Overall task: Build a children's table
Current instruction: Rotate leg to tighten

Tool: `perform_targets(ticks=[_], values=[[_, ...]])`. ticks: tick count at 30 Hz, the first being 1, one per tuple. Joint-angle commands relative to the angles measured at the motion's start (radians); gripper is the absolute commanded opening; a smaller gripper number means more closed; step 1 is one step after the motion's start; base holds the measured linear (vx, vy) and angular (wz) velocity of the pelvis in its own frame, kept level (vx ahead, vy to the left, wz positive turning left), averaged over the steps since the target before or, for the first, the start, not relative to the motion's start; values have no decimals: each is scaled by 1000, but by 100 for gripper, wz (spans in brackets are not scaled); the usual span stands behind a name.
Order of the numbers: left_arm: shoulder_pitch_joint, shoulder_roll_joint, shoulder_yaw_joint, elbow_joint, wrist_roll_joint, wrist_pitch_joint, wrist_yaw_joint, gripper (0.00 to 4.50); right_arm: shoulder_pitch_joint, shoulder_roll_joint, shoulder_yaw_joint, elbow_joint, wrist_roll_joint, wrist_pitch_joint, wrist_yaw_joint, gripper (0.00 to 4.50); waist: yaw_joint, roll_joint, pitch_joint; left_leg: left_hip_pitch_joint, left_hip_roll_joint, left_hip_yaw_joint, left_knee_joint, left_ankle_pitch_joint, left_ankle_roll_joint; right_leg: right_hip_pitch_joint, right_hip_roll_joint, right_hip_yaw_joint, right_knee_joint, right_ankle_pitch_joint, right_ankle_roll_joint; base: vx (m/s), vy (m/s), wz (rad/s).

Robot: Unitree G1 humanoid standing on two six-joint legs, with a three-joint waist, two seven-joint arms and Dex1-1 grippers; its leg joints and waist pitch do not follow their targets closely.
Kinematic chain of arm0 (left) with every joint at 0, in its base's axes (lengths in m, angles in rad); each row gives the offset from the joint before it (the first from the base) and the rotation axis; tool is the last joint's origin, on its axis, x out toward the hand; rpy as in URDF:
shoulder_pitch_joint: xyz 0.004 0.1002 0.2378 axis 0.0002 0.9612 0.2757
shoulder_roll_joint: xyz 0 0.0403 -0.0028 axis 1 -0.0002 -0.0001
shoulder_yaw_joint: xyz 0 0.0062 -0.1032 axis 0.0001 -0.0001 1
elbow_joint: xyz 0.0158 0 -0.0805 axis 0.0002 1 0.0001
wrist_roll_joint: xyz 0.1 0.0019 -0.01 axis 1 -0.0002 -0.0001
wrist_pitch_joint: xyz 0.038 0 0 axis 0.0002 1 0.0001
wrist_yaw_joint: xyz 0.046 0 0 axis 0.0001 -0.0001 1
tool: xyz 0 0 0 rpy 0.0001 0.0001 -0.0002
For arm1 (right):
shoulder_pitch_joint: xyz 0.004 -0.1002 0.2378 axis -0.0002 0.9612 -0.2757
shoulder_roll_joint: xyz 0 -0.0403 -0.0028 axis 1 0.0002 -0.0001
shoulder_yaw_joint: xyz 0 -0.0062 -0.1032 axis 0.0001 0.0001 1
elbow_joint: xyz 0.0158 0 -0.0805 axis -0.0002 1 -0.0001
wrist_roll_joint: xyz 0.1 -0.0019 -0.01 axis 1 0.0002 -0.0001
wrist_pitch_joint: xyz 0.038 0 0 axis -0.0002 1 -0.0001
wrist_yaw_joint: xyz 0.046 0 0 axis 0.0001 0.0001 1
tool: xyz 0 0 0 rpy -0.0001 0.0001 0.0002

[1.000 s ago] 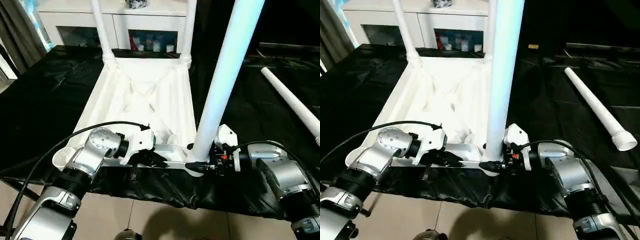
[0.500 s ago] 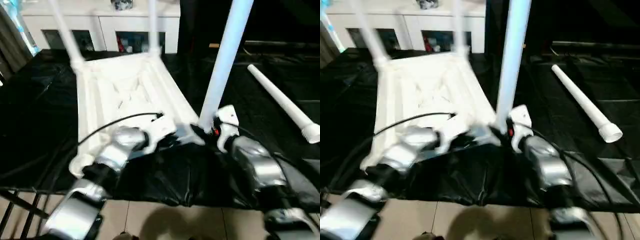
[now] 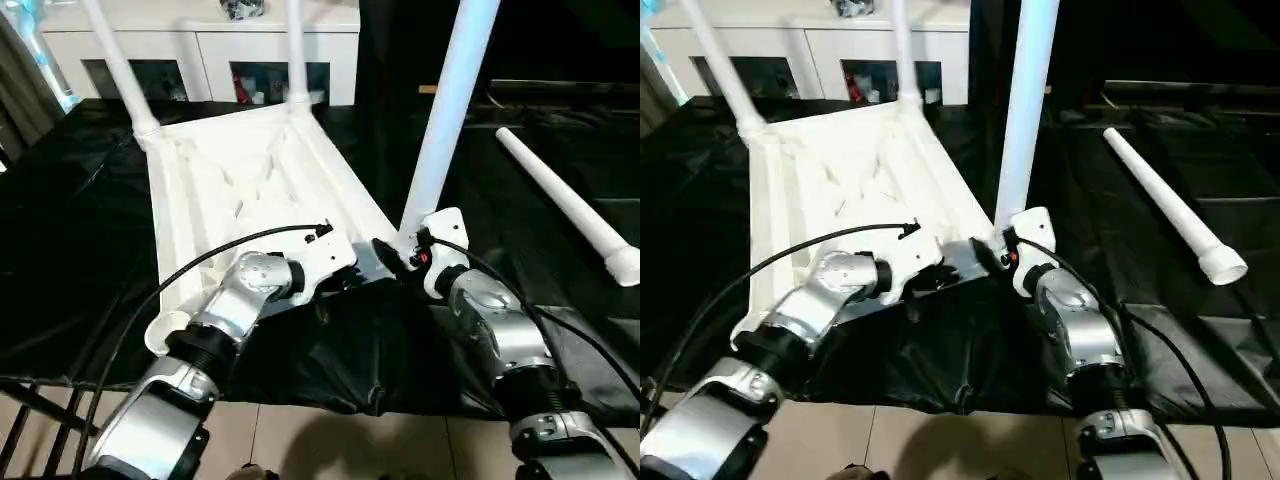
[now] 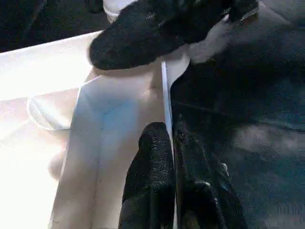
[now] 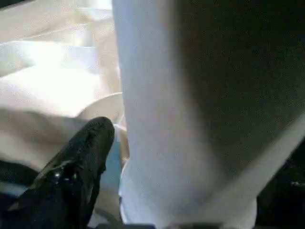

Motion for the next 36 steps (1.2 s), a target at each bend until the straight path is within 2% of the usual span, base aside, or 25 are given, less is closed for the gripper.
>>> perform_targets(ticks=[1, 5, 7, 10, 11, 14, 17, 22, 27, 28, 29, 30, 32, 33, 34, 35, 36], values=[[4, 2, -3, -63, -52, -60, -83, 0, 2, -25, 46, -32, 28, -15, 142, 386, 5, -15, -73, 14, 48, -16, -61, -175, 101, 59, -58, 40, -67, -85, -260, 0, 0, 0], [17, 29, 9, -87, -98, -61, -179, 0, 27, -86, 88, -78, 51, -13, 298, 386, 14, -14, -71, 16, 55, -14, -62, -182, 106, 55, -57, 40, -66, -106, -266, 0, 0, 0], [20, 54, 13, -96, -124, -62, -242, 0, 50, -131, 118, -122, 73, 5, 410, 386, 22, -19, -69, 17, 54, -12, -62, -189, 106, 55, -56, 40, -67, -126, -263, 0, 0, 0], [18, 84, 12, -91, -142, -74, -304, 0, 69, -181, 150, -163, 92, 20, 529, 386, 31, -17, -69, 19, 57, -13, -63, -200, 102, 51, -58, 41, -68, -151, -258, 0, 0, 0], [17, 97, 11, -86, -147, -80, -330, 0, 76, -199, 163, -177, 98, 24, 572, 359, 35, -18, -69, 20, 57, -13, -63, -201, 100, 51, -58, 41, -69, -157, -254, 0, 0, 0], [13, 125, 5, -79, -150, -90, -388, 0, 90, -239, 201, -214, 98, 24, 654, 345, 45, -18, -69, 22, 60, -13, -64, -193, 95, 47, -59, 43, -67, -148, -255, 0, 0, 0], [12, 135, 3, -80, -149, -90, -410, 0, 93, -253, 217, -229, 95, 23, 683, 313, 47, -19, -69, 21, 59, -13, -65, -198, 87, 48, -61, 43, -67, -158, -253, 0, 0, 0], [4, 145, -1, -60, -144, -109, -434, 0, 99, -263, 238, -257, 97, 41, 714, 285, 47, -20, -69, 20, 58, -14, -65, -196, 83, 48, -62, 43, -67, -167, -248, 0, 0, 0], [-7, 122, 17, -38, -138, -108, -385, 0, 102, -238, 216, -245, 93, 57, 657, 276, 46, -22, -69, 20, 58, -14, -65, -199, 79, 47, -61, 43, -69, -178, -246, 0, 0, 0], [-15, 101, 28, -28, -128, -94, -327, 0, 90, -201, 185, -210, 78, 73, 554, 276, 45, -22, -67, 19, 58, -14, -67, -199, 73, 46, -62, 44, -69, -187, -243, 0, 0, 0], [-15, 101, 28, -28, -128, -94, -327, 0, 90, -201, 185, -210, 78, 73, 554, 275, 40, -23, -66, 19, 55, -16, -68, -215, 62, 46, -61, 42, -72, -214, -238, 0, 0, 0], [-22, 82, 30, -21, -108, -78, -267, 0, 74, -160, 151, -172, 56, 80, 434, 275, 38, -27, -66, 19, 54, -16, -68, -218, 55, 46, -61, 43, -74, -229, -231, 0, 0, 0], [-34, 58, 25, -12, -73, -44, -181, 0, 50, -109, 113, -121, 33, 103, 280, 274, 26, -24, -63, 19, 52, -21, -74, -245, 24, 46, -63, 42, -79, -301, -208, 0, 0, 0], [-35, 57, 25, -12, -72, -43, -178, 0, 49, -107, 112, -119, 33, 104, 276, 274, 22, -24, -63, 20, 51, -21, -75, -252, 19, 46, -62, 41, -81, -309, -205, 0, 0, 0], [-40, 43, 26, -8, -61, -28, -140, 0, 39, -85, 95, -98, 26, 120, 212, 274, 12, -26, -63, 20, 50, -22, -74, -257, 13, 45, -61, 41, -82, -309, -201, 0, 0, 0], [-51, 0, 35, -9, -53, 13, -61, 0, 17, -32, 57, -50, 18, 143, 76, 274, 3, -23, -64, 18, 49, -21, -73, -250, 10, 45, -61, 42, -81, -292, -209, 0, 0, 0], [-54, -16, 37, -12, -51, 27, -37, 0, 11, -16, 48, -33, 12, 143, 33, 274, 1, -23, -66, 20, 48, -20, -72, -247, 11, 45, -60, 42, -82, -282, -210, 0, 0, 0]])
